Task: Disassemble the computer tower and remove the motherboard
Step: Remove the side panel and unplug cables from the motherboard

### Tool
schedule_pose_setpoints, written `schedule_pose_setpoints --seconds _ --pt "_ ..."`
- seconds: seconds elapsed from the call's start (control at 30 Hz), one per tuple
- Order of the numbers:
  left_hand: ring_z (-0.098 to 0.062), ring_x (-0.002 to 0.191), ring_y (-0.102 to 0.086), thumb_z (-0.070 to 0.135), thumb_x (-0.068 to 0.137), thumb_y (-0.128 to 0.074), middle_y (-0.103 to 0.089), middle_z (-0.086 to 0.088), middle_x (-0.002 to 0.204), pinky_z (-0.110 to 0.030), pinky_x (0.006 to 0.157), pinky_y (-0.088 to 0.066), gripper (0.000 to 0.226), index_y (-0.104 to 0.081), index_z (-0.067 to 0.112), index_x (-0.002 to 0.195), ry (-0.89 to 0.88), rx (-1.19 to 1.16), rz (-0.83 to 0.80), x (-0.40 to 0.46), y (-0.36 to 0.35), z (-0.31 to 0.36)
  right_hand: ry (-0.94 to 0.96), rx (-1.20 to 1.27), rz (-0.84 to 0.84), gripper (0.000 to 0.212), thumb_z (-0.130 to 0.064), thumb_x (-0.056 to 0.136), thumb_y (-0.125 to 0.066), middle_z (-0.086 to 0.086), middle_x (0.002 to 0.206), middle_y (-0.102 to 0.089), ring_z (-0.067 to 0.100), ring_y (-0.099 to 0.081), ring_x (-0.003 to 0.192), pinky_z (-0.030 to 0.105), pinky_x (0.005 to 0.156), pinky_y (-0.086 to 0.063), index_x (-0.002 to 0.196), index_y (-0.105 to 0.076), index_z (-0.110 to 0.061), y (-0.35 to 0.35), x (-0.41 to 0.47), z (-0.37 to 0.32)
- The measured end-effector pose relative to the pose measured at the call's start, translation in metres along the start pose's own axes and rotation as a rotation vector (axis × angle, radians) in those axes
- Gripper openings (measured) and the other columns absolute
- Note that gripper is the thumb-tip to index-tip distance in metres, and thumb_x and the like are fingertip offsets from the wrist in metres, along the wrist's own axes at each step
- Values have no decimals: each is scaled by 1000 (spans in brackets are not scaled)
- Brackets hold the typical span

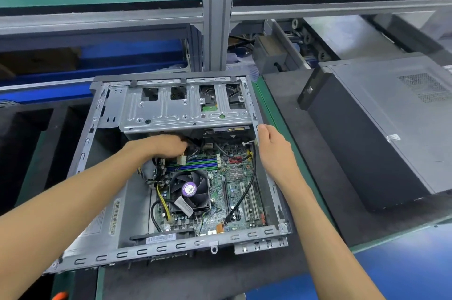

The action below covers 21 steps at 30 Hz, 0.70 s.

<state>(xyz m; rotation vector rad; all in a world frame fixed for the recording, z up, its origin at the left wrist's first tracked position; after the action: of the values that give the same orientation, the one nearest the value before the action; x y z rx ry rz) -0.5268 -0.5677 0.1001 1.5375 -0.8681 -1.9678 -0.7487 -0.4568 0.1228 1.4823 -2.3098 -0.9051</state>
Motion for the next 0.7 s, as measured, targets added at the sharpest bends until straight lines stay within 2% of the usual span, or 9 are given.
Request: schedule_pose_setpoints --seconds 0.07,0.17,0.23,0.37,0.43,0.53,0.6,0.67,0.7 --pt "-27 114 -48 28 106 -34 -50 -18 139 -30 93 -36 41 -55 2 130 -3 -69 2 4 0 0 1 0 5 33 -40 105 -27 -12 70 -40 16 -40 74 37 68 -34 72 -25 -42 0 0 0" --pt "-27 113 -49 29 102 -45 -50 -13 124 -32 95 -37 26 -58 12 117 26 -239 27 8 0 -8 3 4 5 24 -40 105 -27 -12 70 -42 13 -42 71 36 67 -36 81 -30 -38 0 0 2" --pt "-25 101 -48 26 102 -41 -52 -10 112 -30 86 -36 17 -54 14 99 27 -168 97 8 3 -10 -5 9 -3 18 -41 105 -27 -12 73 -44 16 -45 76 39 72 -38 90 -34 -33 -1 1 3" --pt "-26 119 -52 27 101 -31 -55 -11 135 -35 106 -39 34 -59 12 112 87 -26 96 13 1 -11 -11 12 -9 18 -41 105 -27 -11 74 -45 20 -46 82 39 75 -38 94 -35 -30 -1 1 4" --pt "-26 115 -52 29 103 -24 -53 -14 139 -38 107 -39 42 -59 9 114 68 30 69 15 -4 -6 -14 10 -5 23 -42 106 -27 -11 74 -44 20 -46 82 39 75 -37 85 -36 -35 -1 2 3" --pt "-26 105 -57 63 99 -14 -58 -15 131 -40 102 -39 72 -63 10 109 -119 44 65 10 -13 17 -5 6 3 32 -42 106 -27 -12 71 -42 20 -44 81 38 75 -37 74 -30 -41 -2 2 3" --pt "-25 115 -59 83 85 -13 -60 -5 135 -41 111 -35 88 -64 21 122 -333 -60 17 1 -18 39 -7 7 4 27 -44 106 -27 -12 73 -45 20 -47 82 39 76 -39 80 -34 -40 -2 2 4" --pt "-20 108 -65 86 82 -26 -67 1 127 -43 107 -39 70 -70 39 110 -500 -82 -27 -6 -22 54 -11 0 4 23 -44 106 -27 -11 79 -48 21 -50 85 39 79 -41 89 -39 -35 -1 3 4" --pt "-19 103 -65 75 89 -35 -71 1 117 -46 103 -40 53 -72 40 100 -525 -88 -8 -6 -23 56 -15 -1 2 22 -44 106 -27 -9 83 -51 22 -51 88 40 81 -41 93 -41 -33 -1 3 4"
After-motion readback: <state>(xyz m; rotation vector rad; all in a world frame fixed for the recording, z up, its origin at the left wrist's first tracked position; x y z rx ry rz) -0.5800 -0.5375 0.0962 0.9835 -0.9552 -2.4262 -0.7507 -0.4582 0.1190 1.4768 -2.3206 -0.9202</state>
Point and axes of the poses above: each hand's wrist, its own x-axis towards the middle knuckle, its own y-axis out of the back of the hand, z = x × y, the point moved 5 cm from there along x, towards the middle knuckle
